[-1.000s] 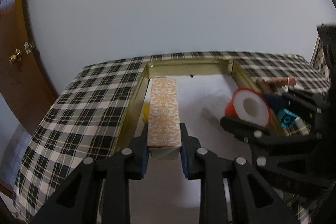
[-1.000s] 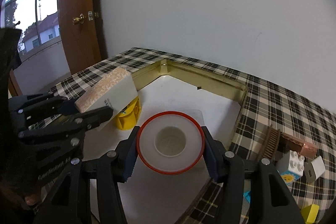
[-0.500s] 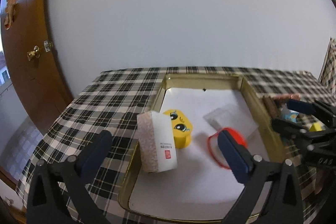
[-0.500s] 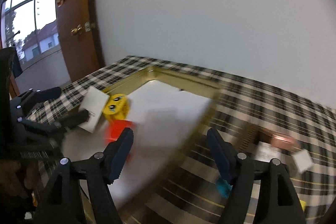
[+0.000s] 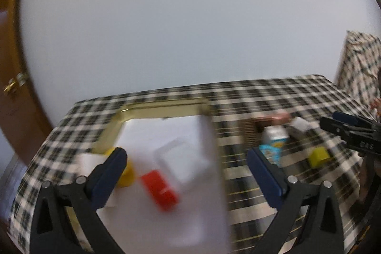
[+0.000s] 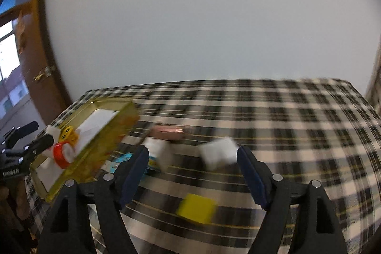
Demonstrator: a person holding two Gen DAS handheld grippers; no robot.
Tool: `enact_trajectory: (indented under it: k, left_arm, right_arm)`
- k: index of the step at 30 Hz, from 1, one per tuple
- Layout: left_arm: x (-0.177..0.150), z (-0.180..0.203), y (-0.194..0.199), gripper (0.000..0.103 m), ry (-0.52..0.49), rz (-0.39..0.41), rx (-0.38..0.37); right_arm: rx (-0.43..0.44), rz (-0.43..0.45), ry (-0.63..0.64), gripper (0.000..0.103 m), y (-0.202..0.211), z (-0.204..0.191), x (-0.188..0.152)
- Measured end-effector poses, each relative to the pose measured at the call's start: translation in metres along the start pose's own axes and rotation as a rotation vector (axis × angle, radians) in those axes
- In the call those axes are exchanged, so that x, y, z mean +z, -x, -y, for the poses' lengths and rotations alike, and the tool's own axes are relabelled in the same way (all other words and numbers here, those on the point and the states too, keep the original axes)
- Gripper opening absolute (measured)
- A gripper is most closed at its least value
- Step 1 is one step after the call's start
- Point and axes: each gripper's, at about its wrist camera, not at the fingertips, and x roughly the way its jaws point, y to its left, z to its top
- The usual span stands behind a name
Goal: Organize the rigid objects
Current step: 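Lower the pink-patterned box into the tray with the left tool while the right tool releases the tape roll, then grasp the blue teddy-bear block with the left tool while the right tool grasps the yellow cube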
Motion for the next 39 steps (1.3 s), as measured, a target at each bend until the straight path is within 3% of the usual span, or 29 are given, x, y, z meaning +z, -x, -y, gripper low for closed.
enact_trajectory:
  k: [4,10,13,17,20,25,27,33,39]
  left_arm:
    - [0.003,0.040,-0.014,0.102,-0.061,-0.017,-0.033]
    - [0.002,0.074,-0.030,0.099,-0.116,-0.042,-0.061]
    - [0.001,0.084,-0.040,0.090,-0.136,-0.065,-0.072]
    - [-0.003,0.093,-0.047,0.079,-0.148,-0.086,-0.097]
    - [-0.007,0.095,-0.052,0.077,-0.153,-0.099,-0.108]
    - [-0.011,0.094,-0.059,0.076,-0.144,-0.119,-0.132]
    - [-0.010,0.092,-0.061,0.068,-0.134,-0.128,-0.148]
    - [-0.010,0.092,-0.066,0.068,-0.118,-0.151,-0.200]
    - [-0.007,0.099,-0.080,0.068,-0.126,-0.193,-0.200]
  right_arm:
    - [-0.016,-0.023,-0.031,0.079,0.003,0.015,-0.006]
    - [-0.008,-0.140,0.020,0.078,-0.015,0.004,-0.019]
    - [0.005,-0.170,0.036,0.077,-0.019,-0.001,-0.021]
    - [0.019,-0.242,0.043,0.067,-0.031,-0.001,-0.026]
    - [0.029,-0.281,0.033,0.057,-0.035,0.001,-0.029]
    - [0.014,-0.291,0.059,0.042,-0.036,-0.002,-0.031]
    - [0.005,-0.292,0.070,0.041,-0.036,-0.004,-0.031]
    - [-0.003,-0.286,0.056,0.041,-0.034,-0.001,-0.032]
    - [-0.019,-0.276,0.034,0.041,-0.033,0.003,-0.031]
